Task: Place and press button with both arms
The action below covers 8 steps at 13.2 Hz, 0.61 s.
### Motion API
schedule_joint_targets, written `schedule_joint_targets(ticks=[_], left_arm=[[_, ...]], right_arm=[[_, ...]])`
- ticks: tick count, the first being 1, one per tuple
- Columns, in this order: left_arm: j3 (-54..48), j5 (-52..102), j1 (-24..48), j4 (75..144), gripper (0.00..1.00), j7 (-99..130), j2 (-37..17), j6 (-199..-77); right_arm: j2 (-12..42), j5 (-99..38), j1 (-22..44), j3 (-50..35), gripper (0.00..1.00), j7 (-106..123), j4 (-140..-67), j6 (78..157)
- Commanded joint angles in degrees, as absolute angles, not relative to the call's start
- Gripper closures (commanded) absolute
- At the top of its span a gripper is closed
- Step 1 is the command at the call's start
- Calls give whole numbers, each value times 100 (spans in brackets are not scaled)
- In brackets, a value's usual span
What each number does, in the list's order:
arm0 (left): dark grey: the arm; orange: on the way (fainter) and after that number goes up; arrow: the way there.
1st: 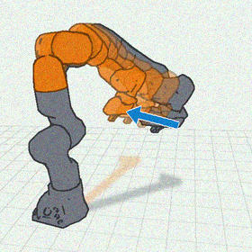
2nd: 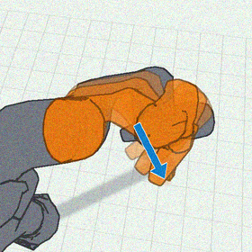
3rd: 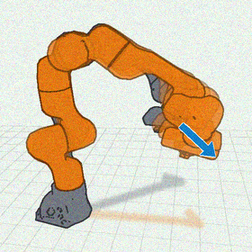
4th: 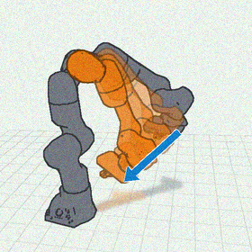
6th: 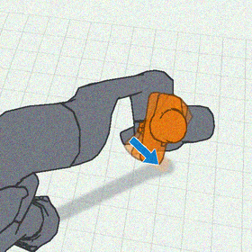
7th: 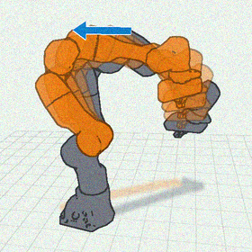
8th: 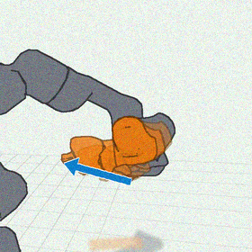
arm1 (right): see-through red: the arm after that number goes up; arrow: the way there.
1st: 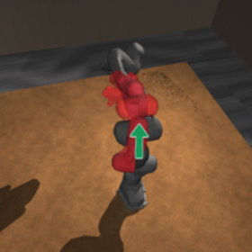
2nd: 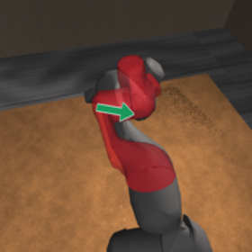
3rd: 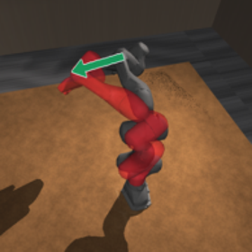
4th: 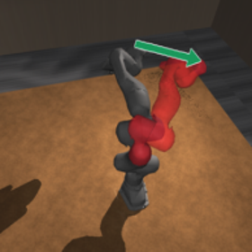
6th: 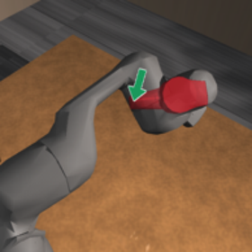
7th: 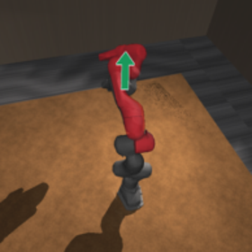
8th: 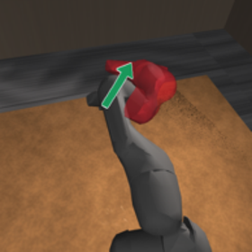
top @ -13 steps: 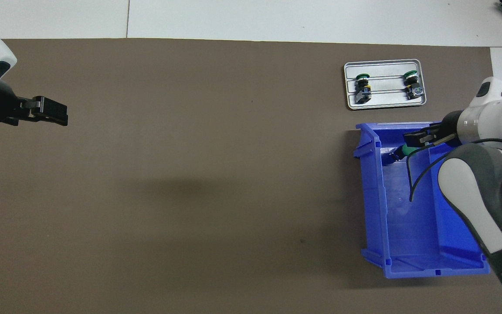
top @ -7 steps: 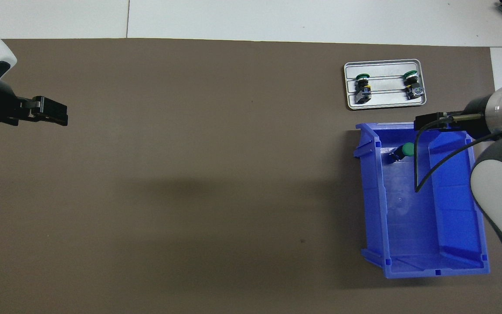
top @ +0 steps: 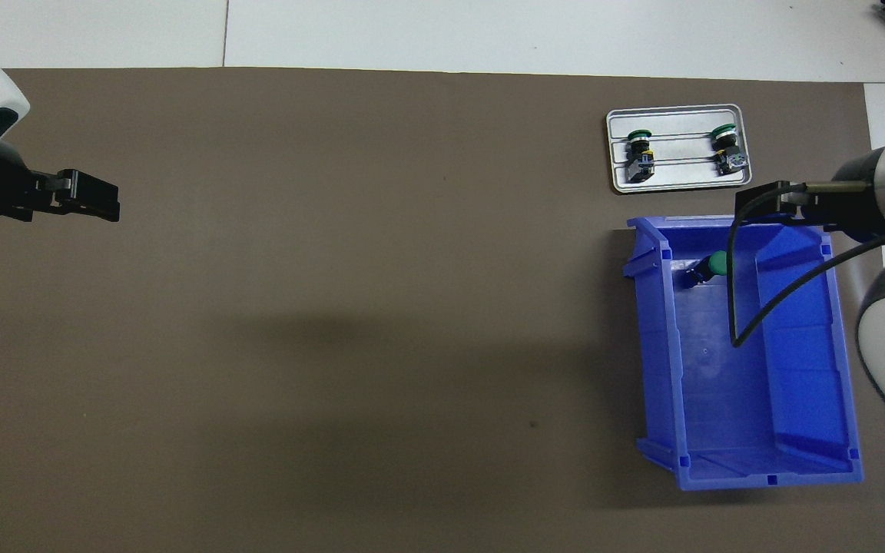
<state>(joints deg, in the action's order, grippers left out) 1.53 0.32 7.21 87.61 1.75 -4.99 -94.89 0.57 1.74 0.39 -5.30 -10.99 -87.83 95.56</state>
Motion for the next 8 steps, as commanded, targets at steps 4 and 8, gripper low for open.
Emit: schedule_joint_targets(ticks=[4,8], left_arm=[[141,97,677,8982,0,132,-325,-9571],[141,97,677,8982,0,132,-325,-9571]], right_arm=[[10,193,-18,-536,0,-1204,-8595,8781],[-88,176,-88,-519,0,-1116,-8771,8771]])
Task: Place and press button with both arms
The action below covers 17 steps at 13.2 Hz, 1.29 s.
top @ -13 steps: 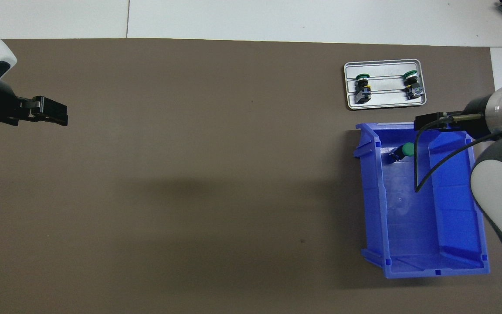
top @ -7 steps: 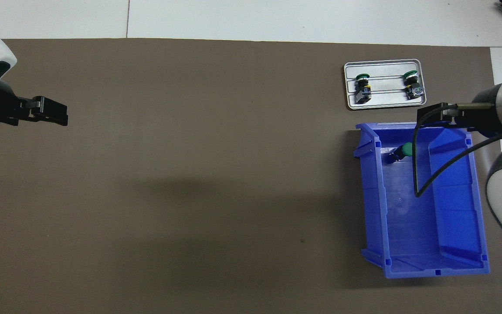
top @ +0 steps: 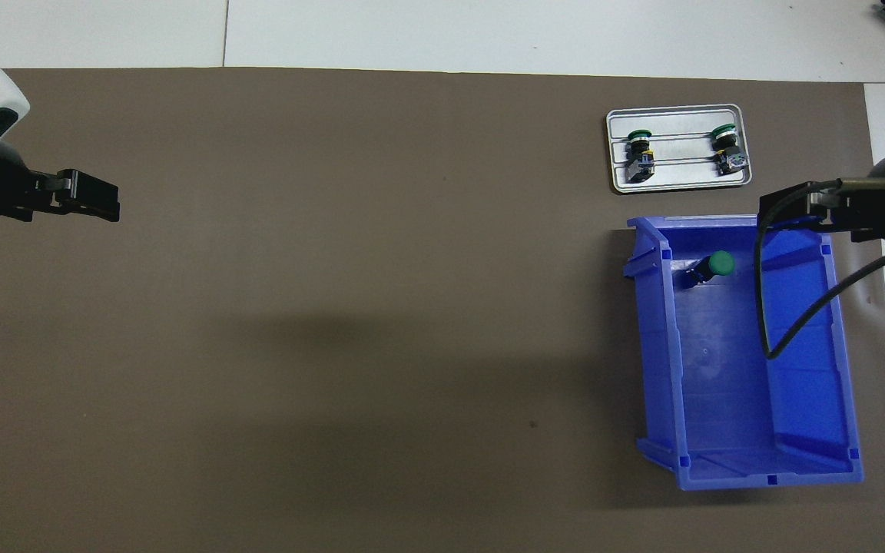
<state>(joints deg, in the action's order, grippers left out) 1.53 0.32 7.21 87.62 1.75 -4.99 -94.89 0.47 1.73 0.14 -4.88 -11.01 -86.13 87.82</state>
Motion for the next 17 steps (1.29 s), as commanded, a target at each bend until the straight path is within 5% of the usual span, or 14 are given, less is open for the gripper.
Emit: schedule_joint_targets(ticks=[1,12,17], left_arm=[[141,97,677,8982,0,132,-325,-9571],[141,97,677,8974,0,132,-325,-9571],[141,97,677,8982,0,132,-325,-9571]], right_arm=[[-88,176,-88,-519,0,-1116,-8763,8780],[-97,0,-290,-483,0,-581,-8736,8815],[-123,0,218,-37,0,-615,-8692,8745]])
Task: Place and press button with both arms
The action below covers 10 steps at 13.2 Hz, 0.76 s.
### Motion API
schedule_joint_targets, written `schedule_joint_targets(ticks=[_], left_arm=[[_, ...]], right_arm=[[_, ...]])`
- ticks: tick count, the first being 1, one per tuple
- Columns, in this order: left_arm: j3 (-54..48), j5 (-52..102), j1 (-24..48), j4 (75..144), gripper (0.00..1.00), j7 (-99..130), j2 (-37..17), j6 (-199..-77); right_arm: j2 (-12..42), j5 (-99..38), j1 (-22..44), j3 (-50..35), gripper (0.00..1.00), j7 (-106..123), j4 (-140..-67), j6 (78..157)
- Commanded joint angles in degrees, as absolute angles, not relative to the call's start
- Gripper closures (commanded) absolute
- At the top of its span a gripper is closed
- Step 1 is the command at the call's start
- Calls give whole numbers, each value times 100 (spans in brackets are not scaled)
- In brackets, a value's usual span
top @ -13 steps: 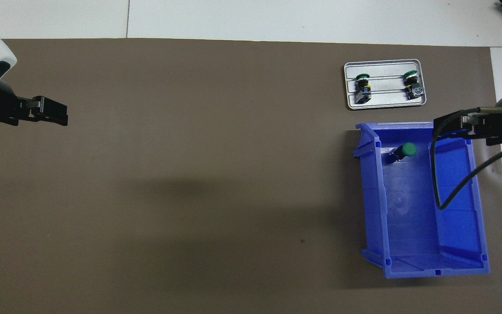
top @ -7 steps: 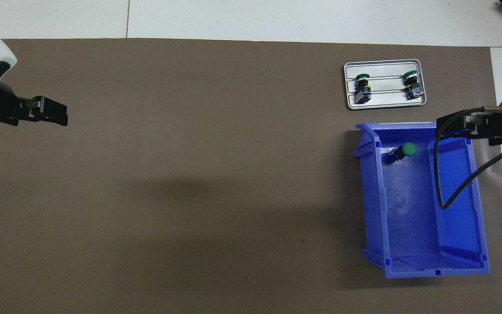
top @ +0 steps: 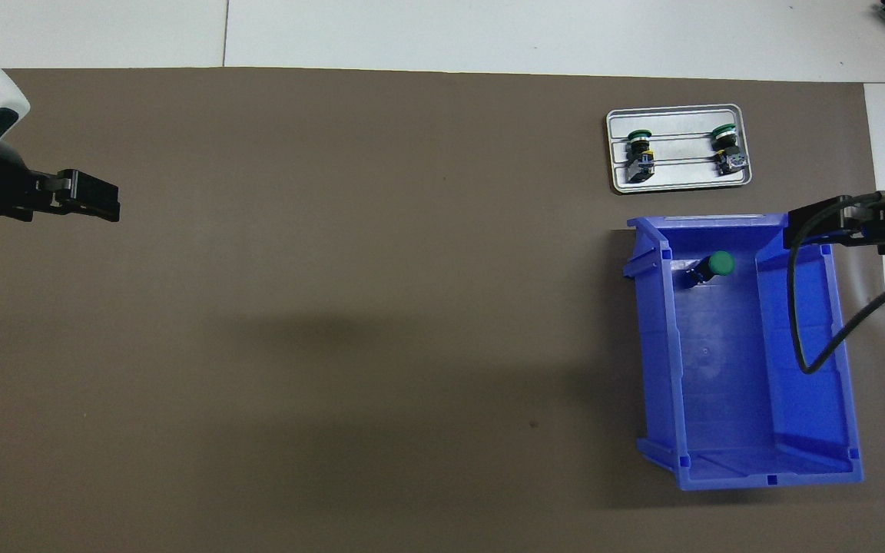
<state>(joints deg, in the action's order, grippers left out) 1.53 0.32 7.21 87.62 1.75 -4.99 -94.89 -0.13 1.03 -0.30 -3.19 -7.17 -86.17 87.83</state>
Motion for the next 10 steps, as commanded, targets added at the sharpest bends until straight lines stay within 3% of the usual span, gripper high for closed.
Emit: schedule_joint_targets(ticks=[1,10], left_arm=[[141,97,677,8974,0,132,-325,-9571],[141,97,677,8982,0,132,-325,-9571]], right_arm=[[-123,0,324,69,0,-615,-8692,8736],[-114,-79,316,88,0,-633,-8754,8631]])
